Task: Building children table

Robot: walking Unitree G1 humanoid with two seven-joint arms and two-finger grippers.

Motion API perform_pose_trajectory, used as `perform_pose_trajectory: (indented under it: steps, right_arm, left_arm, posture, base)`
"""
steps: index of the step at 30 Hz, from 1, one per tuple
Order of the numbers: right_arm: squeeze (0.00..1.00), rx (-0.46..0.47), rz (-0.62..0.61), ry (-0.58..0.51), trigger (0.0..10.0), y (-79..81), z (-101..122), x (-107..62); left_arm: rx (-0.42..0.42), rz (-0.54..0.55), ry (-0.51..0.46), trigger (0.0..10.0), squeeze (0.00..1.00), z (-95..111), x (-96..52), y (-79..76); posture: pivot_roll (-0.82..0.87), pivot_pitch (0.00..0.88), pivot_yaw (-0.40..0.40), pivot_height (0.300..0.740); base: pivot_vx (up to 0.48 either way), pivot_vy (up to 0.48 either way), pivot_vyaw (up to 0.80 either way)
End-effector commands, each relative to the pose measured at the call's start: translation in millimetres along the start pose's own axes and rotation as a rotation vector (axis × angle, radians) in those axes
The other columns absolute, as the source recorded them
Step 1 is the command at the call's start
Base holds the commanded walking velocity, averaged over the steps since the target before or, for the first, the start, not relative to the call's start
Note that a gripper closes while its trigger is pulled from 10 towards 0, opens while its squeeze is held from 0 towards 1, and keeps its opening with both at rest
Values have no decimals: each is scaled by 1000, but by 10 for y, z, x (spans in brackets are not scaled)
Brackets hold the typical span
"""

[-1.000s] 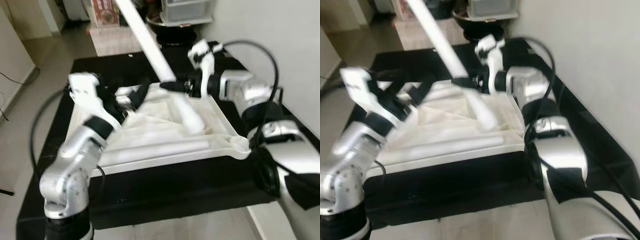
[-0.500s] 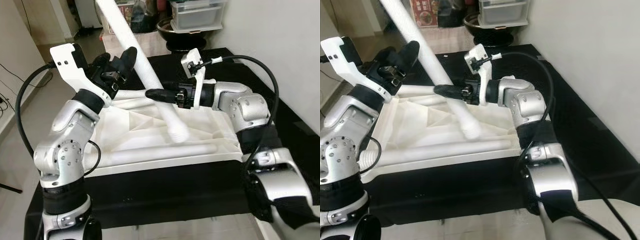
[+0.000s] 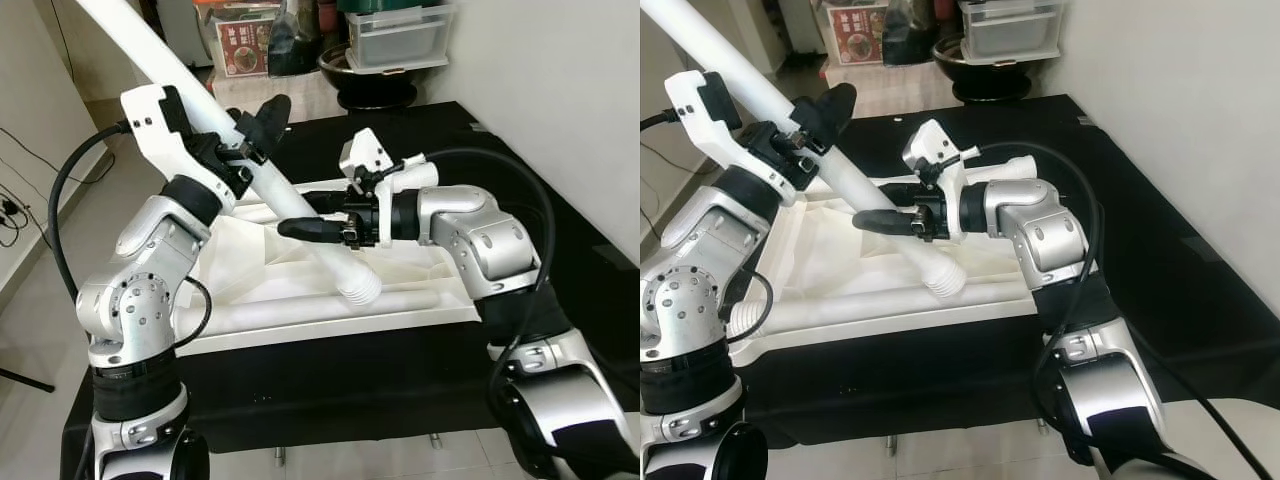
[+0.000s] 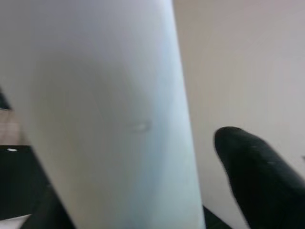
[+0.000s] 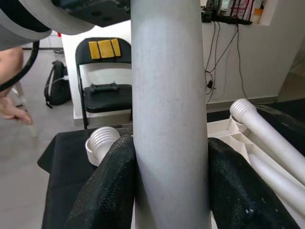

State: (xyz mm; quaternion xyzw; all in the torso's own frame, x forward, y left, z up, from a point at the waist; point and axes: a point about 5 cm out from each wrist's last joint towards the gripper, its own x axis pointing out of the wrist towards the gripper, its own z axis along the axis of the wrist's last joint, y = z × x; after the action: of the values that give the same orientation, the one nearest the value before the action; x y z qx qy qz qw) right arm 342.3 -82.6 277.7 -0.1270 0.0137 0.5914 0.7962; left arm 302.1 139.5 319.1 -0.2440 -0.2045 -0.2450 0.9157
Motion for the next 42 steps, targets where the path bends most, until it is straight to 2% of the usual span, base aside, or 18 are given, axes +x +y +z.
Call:
perform_pose_trajectory:
  steps: [1,5,15,19,21,22,23,28,29,36,38,39,40,42]
  right_arm:
    - [0,-33,21,1,10000,50,23,55]
    - [0,-41,-20,13,10000,4,15,37]
    - [0,-23,-59,10,10000,-31,7,39]
    - [0,-9,-98,-51,10000,-52,49,72]
    - [0,-19,-164,-126,10000,-88,93,72]
    - [0,-19,-164,-126,10000,-88,93,72]
    - [0,-22,-216,-184,10000,-120,122,68]
    - [0,-20,-244,-223,10000,-150,132,67]
    - [1000,-13,-235,-228,10000,-152,128,63]
    - [1000,-20,-212,-232,10000,-131,131,55]
    - [1000,-15,-196,-201,10000,-121,100,58]
    - [1000,-28,-183,-143,10000,-105,37,68]
    - [1000,-28,-183,-143,10000,-105,37,68]
    - [1000,-7,-168,-47,10000,-86,-97,89]
  left_arm:
    - [-24,-13,12,0,0,-9,8,-6]
    - [-56,-32,9,0,0,16,-13,-40]
    - [-45,-39,11,0,0,66,-27,-11]
    - [-21,-44,11,0,0,112,-22,17]
    - [-16,-51,10,0,0,132,-26,15]
    - [-16,-51,10,0,0,132,-26,15]
    - [-14,-60,4,0,0,153,-31,10]
    - [-12,-69,-3,0,0,184,-28,13]
    - [-4,-80,-6,0,0,211,-16,23]
    - [8,-113,9,0,0,237,2,21]
    - [14,-142,25,0,0,229,1,-1]
    - [27,-183,48,0,0,215,-2,-30]
    - [27,-183,48,0,0,215,-2,-30]
    - [59,-272,99,0,0,184,-15,-94]
  posture:
    - [-39,0,69,740]
    - [-42,0,68,740]
    - [-47,0,62,740]
    - [-43,0,60,740]
    - [-44,0,61,740]
    - [-44,0,61,740]
    - [-43,0,59,740]
    - [-44,0,58,740]
    - [-47,0,60,740]
    - [-49,0,60,740]
    - [-51,0,60,740]
    - [-51,0,59,740]
    - [-51,0,59,740]
    - [-53,0,57,740]
  base:
    - [0,0,0]
    - [0,0,0]
    - [0,0,0]
    - [0,0,0]
    - [0,0,0]
    - [0,0,0]
    - [0,0,0]
    - [0,0,0]
    - [0,0,0]
    - [0,0,0]
    - [0,0,0]
    - [0,0,0]
    - [0,0,0]
    - [0,0,0]
